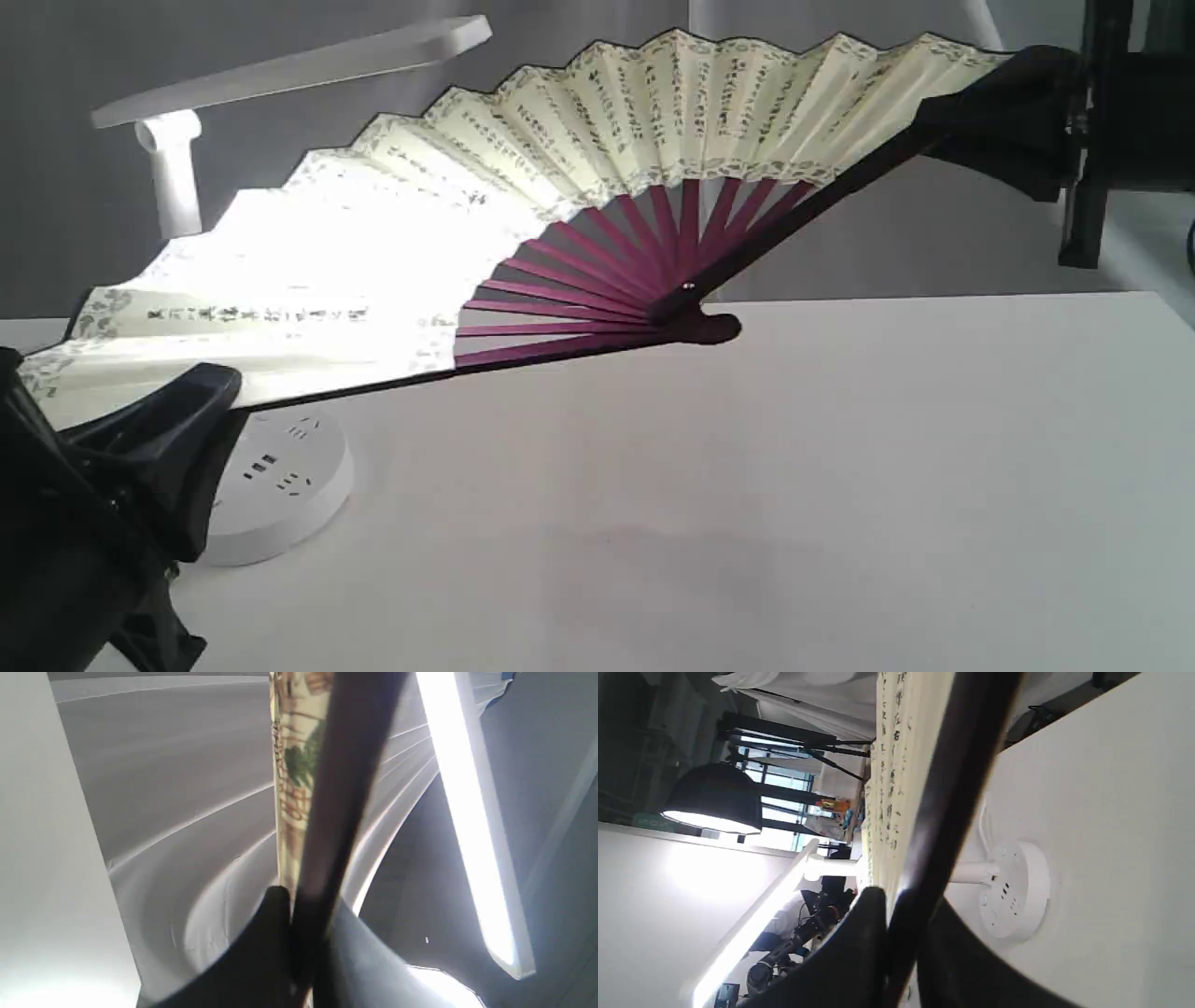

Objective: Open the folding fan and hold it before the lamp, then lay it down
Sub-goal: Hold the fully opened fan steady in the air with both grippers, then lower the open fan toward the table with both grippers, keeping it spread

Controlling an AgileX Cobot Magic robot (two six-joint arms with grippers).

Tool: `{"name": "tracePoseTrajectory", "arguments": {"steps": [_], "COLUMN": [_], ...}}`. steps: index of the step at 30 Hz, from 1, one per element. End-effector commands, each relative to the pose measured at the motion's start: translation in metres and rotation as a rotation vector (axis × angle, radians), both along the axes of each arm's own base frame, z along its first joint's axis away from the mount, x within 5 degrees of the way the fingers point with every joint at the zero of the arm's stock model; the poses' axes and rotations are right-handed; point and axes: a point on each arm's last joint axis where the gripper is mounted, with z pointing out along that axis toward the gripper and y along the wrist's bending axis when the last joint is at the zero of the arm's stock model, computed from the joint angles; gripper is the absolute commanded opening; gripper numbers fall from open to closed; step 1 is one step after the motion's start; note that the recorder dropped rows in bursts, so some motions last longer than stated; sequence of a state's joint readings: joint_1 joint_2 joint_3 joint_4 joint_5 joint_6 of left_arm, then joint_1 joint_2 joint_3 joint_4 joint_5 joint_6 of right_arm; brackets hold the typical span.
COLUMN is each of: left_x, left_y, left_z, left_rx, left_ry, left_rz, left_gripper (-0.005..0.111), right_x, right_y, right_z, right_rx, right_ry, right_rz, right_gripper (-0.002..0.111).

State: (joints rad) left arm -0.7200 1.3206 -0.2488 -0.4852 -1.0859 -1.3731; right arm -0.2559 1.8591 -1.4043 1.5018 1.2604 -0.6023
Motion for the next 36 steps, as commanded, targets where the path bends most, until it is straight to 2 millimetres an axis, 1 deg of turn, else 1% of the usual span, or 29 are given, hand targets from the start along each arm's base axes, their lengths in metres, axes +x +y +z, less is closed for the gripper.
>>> {"name": "tracePoseTrajectory", "arguments": {"steps": [1,5,9,11,16,20,25,27,30,36], "left_x": [0.004,0.009,0.021,0.026,0.033,0.037,0.039,0.040,0.041,0.041], "left_y": [0.005,-0.001,-0.017,-0.021,-0.027,-0.031,-0.033,-0.033,-0.034,-0.034], "left_z": [-0.002,-0.009,-0.008,-0.010,-0.015,-0.015,-0.022,-0.026,-0.031,-0.032], "left_rx": [-0.046,-0.029,-0.002,0.005,0.013,0.013,0.031,0.016,0.008,0.013], "left_ry": [-0.002,0.025,0.029,0.046,0.067,0.069,0.091,0.109,0.129,0.132], "left_rz": [0.065,0.045,-0.006,-0.010,-0.007,-0.008,-0.008,-0.007,-0.006,-0.006], "left_gripper": [0.000,0.000,0.000,0.000,0.000,0.000,0.000,0.000,0.000,0.000], "right_x": [0.001,0.002,0.003,0.004,0.004,0.005,0.006,0.007,0.011,0.018], "right_y": [-0.008,-0.011,-0.013,-0.013,-0.016,-0.018,-0.019,-0.020,-0.020,-0.021], "right_z": [-0.007,-0.011,-0.015,-0.015,-0.019,-0.022,-0.023,-0.026,-0.040,-0.062], "right_rx": [-0.103,-0.157,-0.196,-0.201,-0.245,-0.284,-0.293,-0.298,-0.274,-0.239], "right_ry": [-0.017,0.000,0.017,0.016,0.027,0.049,0.049,0.056,0.108,0.160], "right_rz": [-0.027,-0.054,-0.069,-0.077,-0.095,-0.116,-0.126,-0.129,-0.119,-0.099], "right_gripper": [0.001,0.001,0.001,0.001,0.001,0.001,0.001,0.001,0.001,0.001]}}
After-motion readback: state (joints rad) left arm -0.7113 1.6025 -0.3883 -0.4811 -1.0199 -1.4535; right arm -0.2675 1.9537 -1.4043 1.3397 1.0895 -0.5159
